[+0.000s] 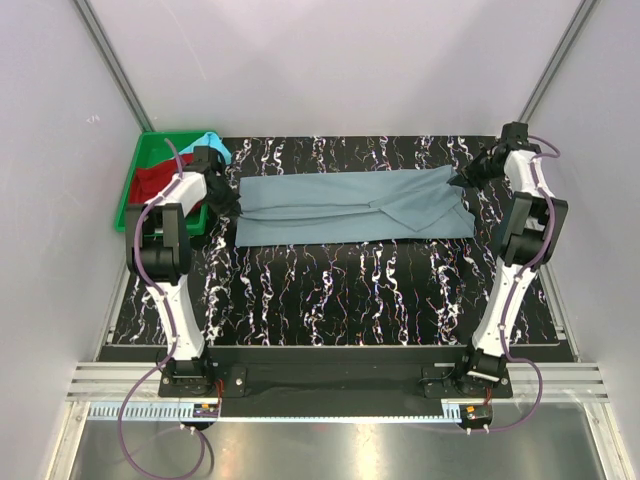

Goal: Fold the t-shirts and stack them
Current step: Fold the tshirt

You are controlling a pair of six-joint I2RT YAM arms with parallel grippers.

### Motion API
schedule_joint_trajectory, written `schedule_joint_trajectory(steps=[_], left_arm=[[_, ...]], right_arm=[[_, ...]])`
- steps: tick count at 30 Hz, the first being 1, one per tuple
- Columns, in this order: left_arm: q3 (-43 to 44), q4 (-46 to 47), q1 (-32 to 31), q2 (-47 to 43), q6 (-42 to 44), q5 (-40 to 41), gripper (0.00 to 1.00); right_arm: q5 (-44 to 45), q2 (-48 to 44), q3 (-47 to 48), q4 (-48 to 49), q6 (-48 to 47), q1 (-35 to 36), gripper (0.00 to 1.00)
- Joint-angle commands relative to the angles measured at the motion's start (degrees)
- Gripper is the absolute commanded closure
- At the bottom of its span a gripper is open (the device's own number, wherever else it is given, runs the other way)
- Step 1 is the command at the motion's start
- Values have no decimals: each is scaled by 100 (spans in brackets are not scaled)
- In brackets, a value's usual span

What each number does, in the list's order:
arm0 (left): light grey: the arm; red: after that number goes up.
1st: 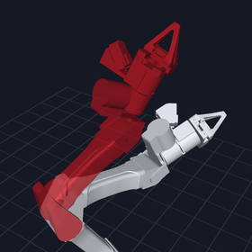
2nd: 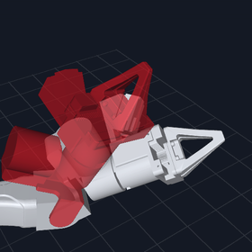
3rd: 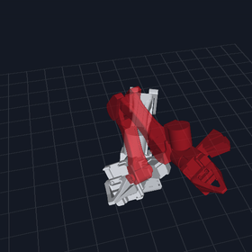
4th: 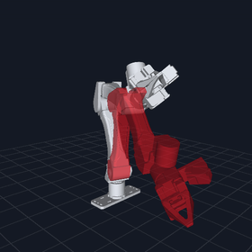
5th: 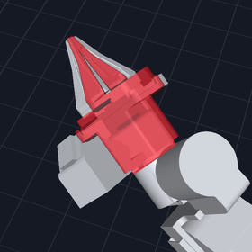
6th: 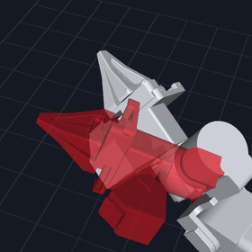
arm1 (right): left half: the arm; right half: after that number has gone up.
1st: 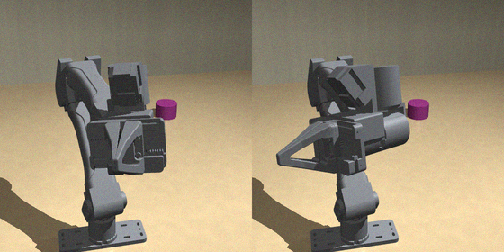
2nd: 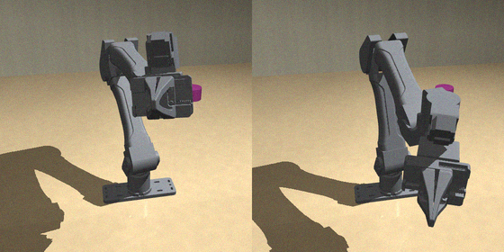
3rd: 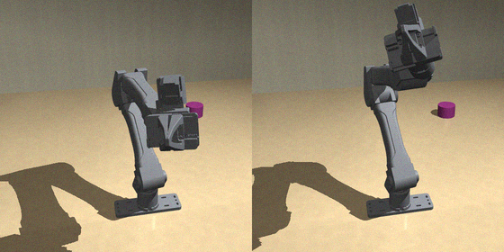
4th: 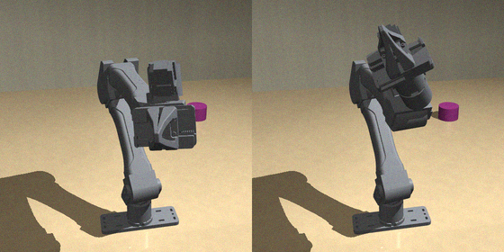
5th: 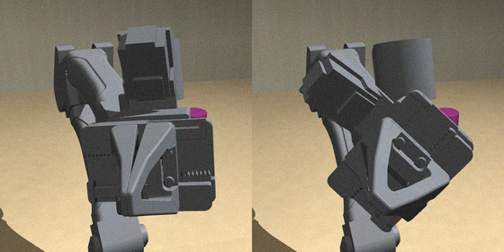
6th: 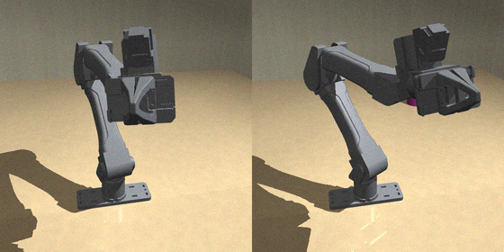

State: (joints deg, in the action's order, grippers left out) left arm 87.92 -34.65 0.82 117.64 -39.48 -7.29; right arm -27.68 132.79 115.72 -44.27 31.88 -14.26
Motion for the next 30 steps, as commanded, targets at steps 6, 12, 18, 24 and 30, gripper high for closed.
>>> schedule_joint_trajectory(steps=[6, 12, 18, 24, 30], left_arm=[[428, 82, 50, 162, 169, 17, 70], [305, -138, 50, -575, 257, 175, 59], [-564, -147, -55, -1997, 546, 70, 55], [-1575, 90, -380, -2588, 810, -396, 57], [-2103, 653, -592, -2396, 881, -747, 62]], right_arm=[[-35, 738, 1162, -301, 73, -24, 78], [684, 1380, 3507, -2215, -462, -50, 55], [1509, 251, 2749, -2516, -779, 220, 51], [2143, -831, 1133, -2166, -956, 1390, 47], [2258, -1344, -268, -1190, -385, 2901, 50]])
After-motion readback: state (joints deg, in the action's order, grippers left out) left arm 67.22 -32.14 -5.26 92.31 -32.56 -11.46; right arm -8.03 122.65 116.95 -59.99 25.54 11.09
